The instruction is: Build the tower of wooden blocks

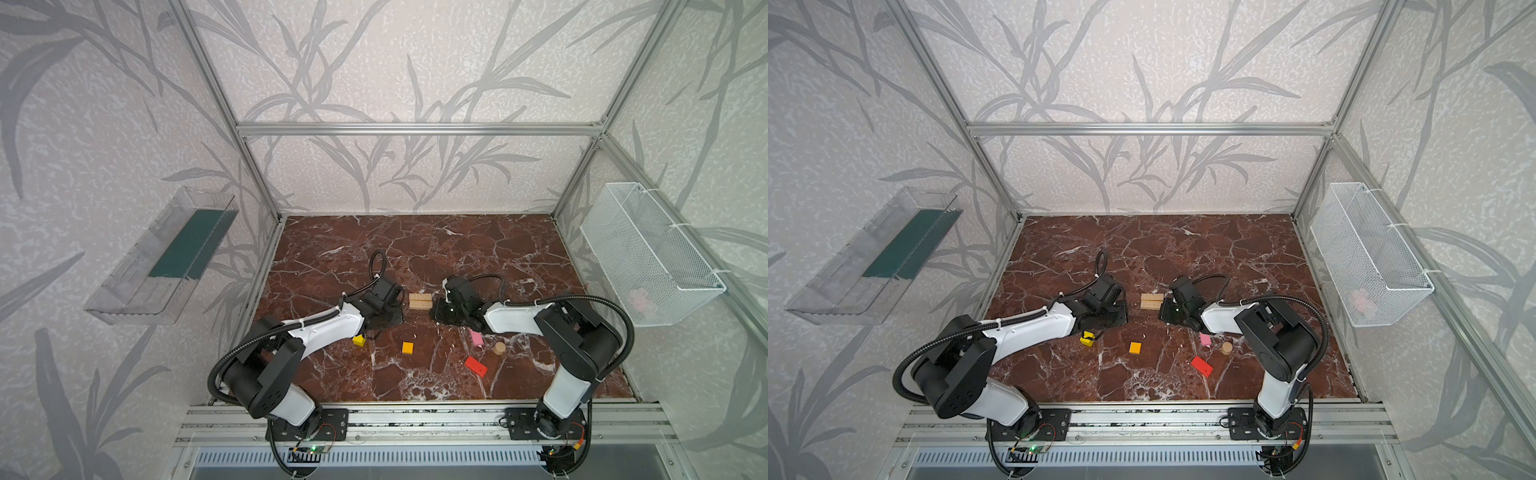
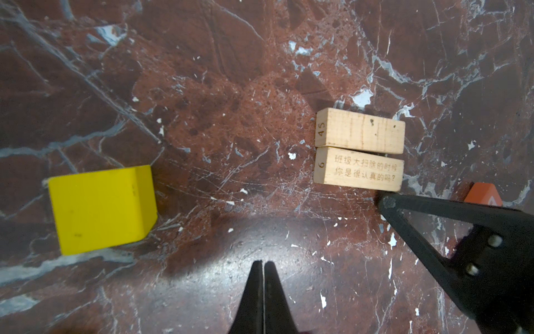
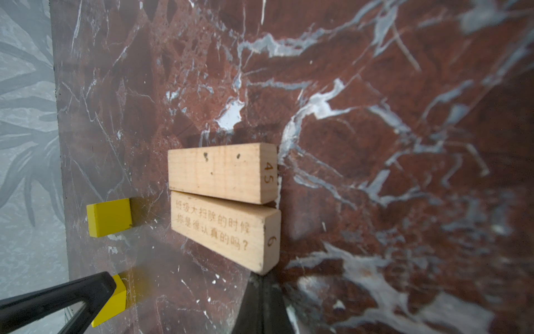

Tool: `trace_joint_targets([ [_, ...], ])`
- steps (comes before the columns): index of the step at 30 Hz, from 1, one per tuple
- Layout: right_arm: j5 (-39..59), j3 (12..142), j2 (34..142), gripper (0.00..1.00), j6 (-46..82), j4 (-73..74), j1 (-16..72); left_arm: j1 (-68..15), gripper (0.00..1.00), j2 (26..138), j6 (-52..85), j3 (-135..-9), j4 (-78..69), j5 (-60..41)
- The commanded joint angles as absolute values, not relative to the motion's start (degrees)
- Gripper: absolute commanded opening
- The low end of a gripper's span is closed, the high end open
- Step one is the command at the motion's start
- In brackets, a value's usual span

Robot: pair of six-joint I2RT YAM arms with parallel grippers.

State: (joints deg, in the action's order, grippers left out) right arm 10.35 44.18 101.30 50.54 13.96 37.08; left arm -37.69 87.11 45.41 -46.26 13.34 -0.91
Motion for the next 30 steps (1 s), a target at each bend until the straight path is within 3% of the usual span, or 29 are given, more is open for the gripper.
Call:
trace_joint_targets([
  [1,8.36,44.03,102.66,0.00,50.91,12.30,37.23,-37.71,0.00,86.26,44.91,-46.26,14.70,0.60],
  [20,7.40,42.96,102.54,0.00,52.01,13.27,37.18,-37.76,0.00,86.13,44.91,-46.05,14.57,0.61],
  [30,6.61,39.90,98.15,0.00,52.97,12.74,37.18,-38.05,0.00,91.32,47.98,-46.44,7.92,-7.05],
])
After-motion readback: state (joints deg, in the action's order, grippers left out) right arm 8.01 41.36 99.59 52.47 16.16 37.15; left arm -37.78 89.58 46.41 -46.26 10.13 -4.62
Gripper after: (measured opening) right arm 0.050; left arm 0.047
